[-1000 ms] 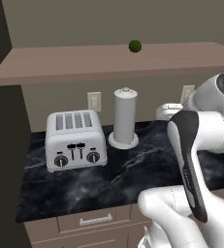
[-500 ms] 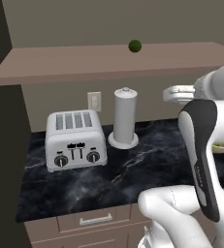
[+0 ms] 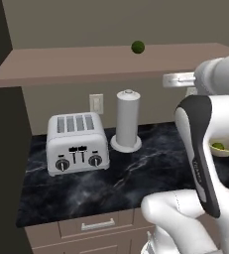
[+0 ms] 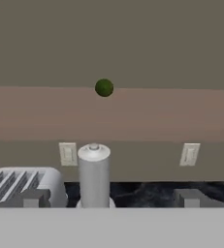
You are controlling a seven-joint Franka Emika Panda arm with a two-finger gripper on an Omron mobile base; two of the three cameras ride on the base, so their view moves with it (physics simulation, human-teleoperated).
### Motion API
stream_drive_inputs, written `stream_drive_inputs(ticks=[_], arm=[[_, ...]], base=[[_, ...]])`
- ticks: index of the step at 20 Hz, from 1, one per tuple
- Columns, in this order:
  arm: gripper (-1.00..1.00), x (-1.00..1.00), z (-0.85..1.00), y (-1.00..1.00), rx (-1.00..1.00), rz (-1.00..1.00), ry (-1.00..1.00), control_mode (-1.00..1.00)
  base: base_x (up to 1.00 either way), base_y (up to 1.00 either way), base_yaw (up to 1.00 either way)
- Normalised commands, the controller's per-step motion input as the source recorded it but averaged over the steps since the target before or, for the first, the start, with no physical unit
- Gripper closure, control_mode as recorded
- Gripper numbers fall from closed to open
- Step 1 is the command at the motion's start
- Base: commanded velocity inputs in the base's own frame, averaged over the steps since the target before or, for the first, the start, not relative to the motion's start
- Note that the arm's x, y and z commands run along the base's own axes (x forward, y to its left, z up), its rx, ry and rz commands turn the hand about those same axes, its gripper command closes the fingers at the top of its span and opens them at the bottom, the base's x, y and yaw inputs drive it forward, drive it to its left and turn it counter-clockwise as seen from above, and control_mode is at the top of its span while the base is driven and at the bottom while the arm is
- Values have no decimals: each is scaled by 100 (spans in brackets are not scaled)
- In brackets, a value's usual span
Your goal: Pick the limes from the cabinet and place them in one bowl. Pick the mushroom from the sink and place it in the other bowl.
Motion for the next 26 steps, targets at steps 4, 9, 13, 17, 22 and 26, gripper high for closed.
stream_drive_inputs(ticks=[4,9,13,17,22,26], arm=[[-100,41,55,2,-10,0,1,-100],[-100,76,5,11,-3,1,7,-100],[-100,84,-5,1,0,1,11,-100],[-100,82,-22,-4,0,-6,5,-100],[-100,63,-26,0,1,-8,-1,-100],[-100,58,-12,0,2,-2,-5,-100]], base=[[0,0,0],[0,0,0],[0,0,0],[0,0,0],[0,0,0],[0,0,0]])
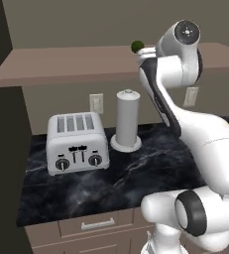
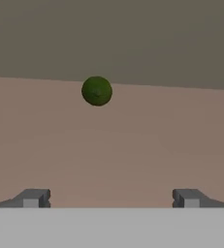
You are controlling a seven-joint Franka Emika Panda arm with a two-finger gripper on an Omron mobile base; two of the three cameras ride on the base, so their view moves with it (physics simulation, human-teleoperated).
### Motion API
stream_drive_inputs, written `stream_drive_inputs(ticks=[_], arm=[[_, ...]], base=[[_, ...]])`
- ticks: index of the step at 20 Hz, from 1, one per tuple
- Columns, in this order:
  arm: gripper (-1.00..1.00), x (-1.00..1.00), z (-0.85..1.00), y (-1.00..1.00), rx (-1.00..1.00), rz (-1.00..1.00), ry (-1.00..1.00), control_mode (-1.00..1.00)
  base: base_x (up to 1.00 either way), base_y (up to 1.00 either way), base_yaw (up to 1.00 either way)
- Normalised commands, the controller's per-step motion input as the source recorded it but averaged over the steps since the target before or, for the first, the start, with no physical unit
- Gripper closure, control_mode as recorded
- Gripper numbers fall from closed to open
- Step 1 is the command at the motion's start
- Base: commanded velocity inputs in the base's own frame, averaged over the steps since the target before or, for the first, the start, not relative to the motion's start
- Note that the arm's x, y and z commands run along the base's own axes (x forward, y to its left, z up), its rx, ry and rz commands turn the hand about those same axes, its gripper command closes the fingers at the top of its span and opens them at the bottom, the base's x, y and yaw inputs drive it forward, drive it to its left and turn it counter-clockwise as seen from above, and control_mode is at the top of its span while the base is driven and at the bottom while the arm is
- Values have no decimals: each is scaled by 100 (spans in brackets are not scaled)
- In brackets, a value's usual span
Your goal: Pick the limes from the cabinet and place them in one bowl. Pick the mushroom from the sink and place it in the other bowl.
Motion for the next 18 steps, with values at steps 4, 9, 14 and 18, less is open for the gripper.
stream_drive_inputs(ticks=[4,9,14,18], arm=[[-100,58,0,0,2,0,0,-100],[-100,49,3,-1,0,0,5,-100],[-100,44,16,0,0,0,16,-100],[-100,45,29,-2,7,-1,23,-100]], base=[[0,0,0],[0,0,0],[0,0,0],[0,0,0]])
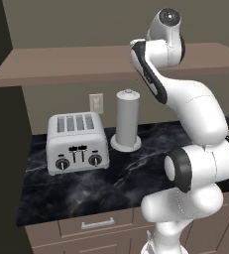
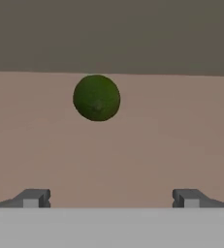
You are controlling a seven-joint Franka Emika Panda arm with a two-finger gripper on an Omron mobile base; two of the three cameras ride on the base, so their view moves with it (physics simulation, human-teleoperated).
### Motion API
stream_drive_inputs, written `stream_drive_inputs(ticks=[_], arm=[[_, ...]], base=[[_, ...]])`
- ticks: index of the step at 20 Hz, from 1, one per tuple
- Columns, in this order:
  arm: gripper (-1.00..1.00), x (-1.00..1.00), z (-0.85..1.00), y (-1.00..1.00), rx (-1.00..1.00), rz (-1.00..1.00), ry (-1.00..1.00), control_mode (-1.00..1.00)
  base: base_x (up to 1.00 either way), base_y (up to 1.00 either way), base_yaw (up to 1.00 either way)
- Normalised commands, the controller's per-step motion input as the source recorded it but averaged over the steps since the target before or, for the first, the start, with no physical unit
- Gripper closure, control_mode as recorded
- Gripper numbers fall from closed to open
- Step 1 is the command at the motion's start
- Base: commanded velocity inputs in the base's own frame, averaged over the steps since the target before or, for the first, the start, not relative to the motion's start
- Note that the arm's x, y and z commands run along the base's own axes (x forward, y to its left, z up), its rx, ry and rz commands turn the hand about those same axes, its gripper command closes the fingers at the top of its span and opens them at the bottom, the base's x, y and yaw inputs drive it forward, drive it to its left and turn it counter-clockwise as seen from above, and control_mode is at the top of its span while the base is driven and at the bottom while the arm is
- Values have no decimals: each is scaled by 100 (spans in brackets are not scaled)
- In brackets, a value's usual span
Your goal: Pick the limes from the cabinet and place them in one bowl. Pick the mushroom from the sink and place it in the other bowl.
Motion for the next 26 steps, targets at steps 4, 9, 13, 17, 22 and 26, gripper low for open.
stream_drive_inputs(ticks=[4,9,13,17,22,26], arm=[[-100,23,-2,-1,2,0,-3,-100],[-100,19,-29,0,1,0,-8,-100],[-100,32,-27,0,0,0,-2,-100],[-100,50,-4,-1,0,1,-2,-100],[-100,53,0,0,0,3,1,-100],[-100,52,0,-2,0,3,2,-100]], base=[[0,0,0],[0,0,0],[0,0,0],[0,0,0],[0,0,0],[0,0,0]])
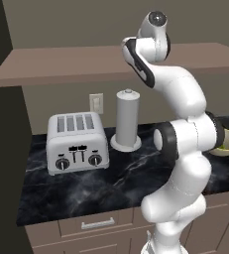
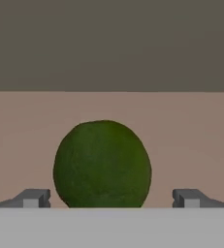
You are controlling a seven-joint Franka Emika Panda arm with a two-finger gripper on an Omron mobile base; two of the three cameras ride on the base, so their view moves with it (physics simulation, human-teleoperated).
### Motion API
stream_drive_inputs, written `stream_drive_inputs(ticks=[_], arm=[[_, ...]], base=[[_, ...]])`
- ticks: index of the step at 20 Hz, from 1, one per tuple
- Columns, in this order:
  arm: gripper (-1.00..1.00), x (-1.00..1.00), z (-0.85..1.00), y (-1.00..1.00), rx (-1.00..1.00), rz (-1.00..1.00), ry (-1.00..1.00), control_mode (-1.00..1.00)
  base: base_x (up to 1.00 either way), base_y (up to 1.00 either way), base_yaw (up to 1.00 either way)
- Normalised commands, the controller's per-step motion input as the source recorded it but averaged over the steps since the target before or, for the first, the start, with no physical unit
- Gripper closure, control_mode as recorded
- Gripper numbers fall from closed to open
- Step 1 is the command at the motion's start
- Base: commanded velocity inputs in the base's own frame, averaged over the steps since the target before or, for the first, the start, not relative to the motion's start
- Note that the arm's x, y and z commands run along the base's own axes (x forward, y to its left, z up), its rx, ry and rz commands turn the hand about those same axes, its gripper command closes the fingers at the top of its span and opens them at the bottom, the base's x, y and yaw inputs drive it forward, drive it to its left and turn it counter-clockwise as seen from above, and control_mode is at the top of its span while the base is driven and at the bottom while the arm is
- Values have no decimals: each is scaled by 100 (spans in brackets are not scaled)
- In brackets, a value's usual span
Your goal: Pick the limes from the cabinet and place them in one bowl. Pick the mushroom from the sink and place it in the other bowl.
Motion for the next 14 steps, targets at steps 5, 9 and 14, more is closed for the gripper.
stream_drive_inputs(ticks=[5,9,14], arm=[[-100,55,0,0,0,1,1,-100],[100,47,-1,3,0,1,0,-100],[100,-16,-39,2,1,-4,11,-100]], base=[[0,0,0],[0,0,0],[0,0,0]])
